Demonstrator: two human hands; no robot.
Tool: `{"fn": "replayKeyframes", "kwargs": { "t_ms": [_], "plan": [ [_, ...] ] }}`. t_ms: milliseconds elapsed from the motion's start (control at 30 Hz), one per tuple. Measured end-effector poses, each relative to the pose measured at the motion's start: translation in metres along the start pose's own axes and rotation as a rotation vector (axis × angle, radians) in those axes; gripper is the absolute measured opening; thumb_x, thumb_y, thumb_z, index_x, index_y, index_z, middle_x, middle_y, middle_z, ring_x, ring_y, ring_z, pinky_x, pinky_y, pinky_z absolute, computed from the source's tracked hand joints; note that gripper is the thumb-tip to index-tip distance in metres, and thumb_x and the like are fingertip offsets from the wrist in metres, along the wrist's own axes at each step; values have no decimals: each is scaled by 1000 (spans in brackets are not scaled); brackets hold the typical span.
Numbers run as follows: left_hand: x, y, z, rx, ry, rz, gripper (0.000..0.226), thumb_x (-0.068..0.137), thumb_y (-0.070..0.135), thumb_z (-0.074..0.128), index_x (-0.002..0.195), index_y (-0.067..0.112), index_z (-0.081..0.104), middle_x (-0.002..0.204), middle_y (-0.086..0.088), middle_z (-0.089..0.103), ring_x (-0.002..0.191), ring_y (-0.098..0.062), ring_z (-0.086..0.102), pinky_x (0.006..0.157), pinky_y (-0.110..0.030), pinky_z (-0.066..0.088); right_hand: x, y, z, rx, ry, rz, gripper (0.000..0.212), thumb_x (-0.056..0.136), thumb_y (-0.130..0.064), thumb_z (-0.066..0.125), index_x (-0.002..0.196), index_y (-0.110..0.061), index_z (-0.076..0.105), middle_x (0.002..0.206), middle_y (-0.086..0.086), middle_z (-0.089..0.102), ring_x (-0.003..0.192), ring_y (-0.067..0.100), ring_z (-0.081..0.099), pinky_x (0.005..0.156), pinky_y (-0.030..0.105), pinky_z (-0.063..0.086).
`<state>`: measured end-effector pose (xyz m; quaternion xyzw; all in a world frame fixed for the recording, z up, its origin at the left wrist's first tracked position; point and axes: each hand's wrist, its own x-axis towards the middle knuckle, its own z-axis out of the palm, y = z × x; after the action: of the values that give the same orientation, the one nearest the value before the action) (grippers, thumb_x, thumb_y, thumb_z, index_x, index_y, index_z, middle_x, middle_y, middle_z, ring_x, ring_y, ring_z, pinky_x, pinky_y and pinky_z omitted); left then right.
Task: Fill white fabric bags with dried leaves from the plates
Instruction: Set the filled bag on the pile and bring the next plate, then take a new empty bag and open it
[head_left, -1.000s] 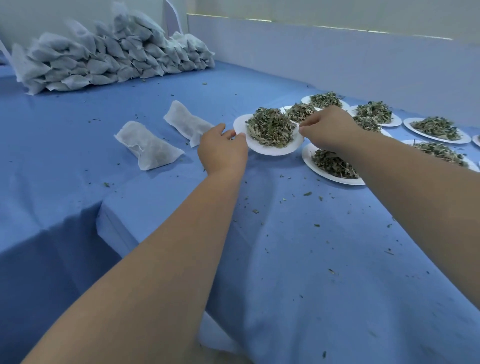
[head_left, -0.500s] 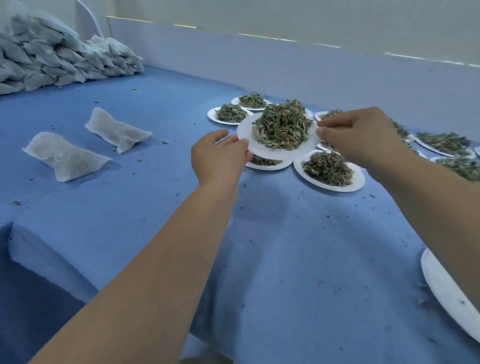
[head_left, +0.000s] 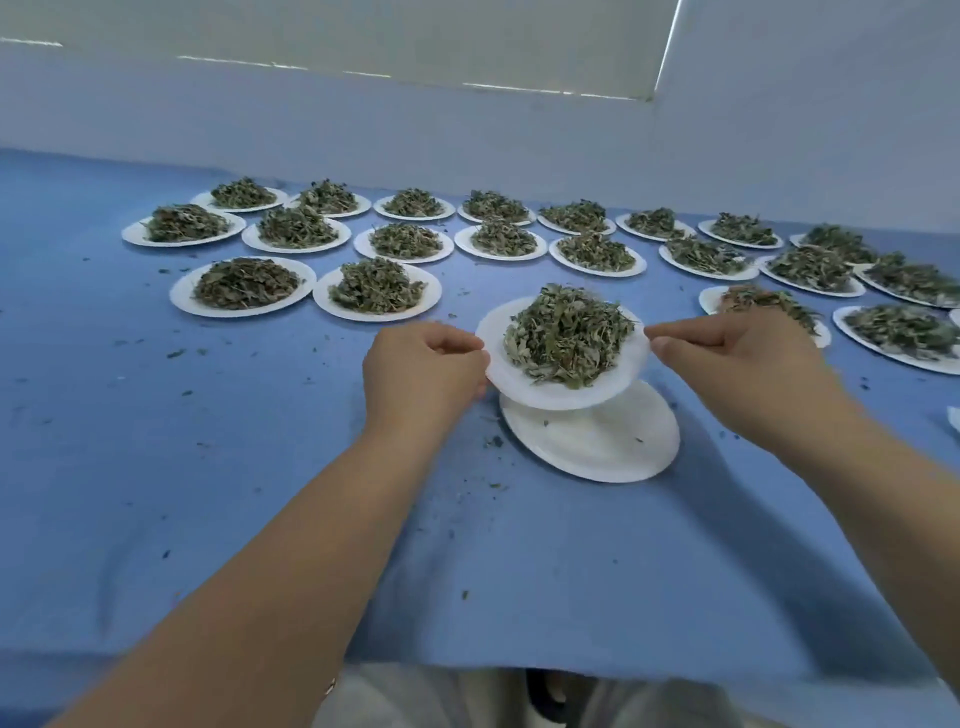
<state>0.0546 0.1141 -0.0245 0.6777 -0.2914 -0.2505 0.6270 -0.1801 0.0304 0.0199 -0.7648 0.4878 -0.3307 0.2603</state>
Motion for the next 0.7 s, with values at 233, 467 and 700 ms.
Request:
{"fn": "replayKeyframes", "kwargs": {
  "t_ms": [233,467,700],
  "plan": [
    [-25,-3,4,569,-24,309,21,78,26,69,62,40,68,70,39,62,74,13,60,53,-16,39,-32,40,-12,21,-40,59,23,92,-32,65,86,-51,77,58,-19,69,34,2,46,34,12,34],
    [-33,-6,5,745,0,375,11,81,26,60,76,32,67,72,18,65,68,-3,60,55,-19,42,-38,49,-11,-69,-80,21,18,92,-35,64,89,-48,76,81,-44,65,70,-26,56,55,6,38],
    [-46,9,38,723,-3,625,8,90,26,53,85,28,60,135,13,62,115,-11,55,71,-24,33,-36,80,-39,-279,19,72,13,95,-42,59,106,-45,67,116,-19,65,99,5,58,79,25,40]
  ]
}}
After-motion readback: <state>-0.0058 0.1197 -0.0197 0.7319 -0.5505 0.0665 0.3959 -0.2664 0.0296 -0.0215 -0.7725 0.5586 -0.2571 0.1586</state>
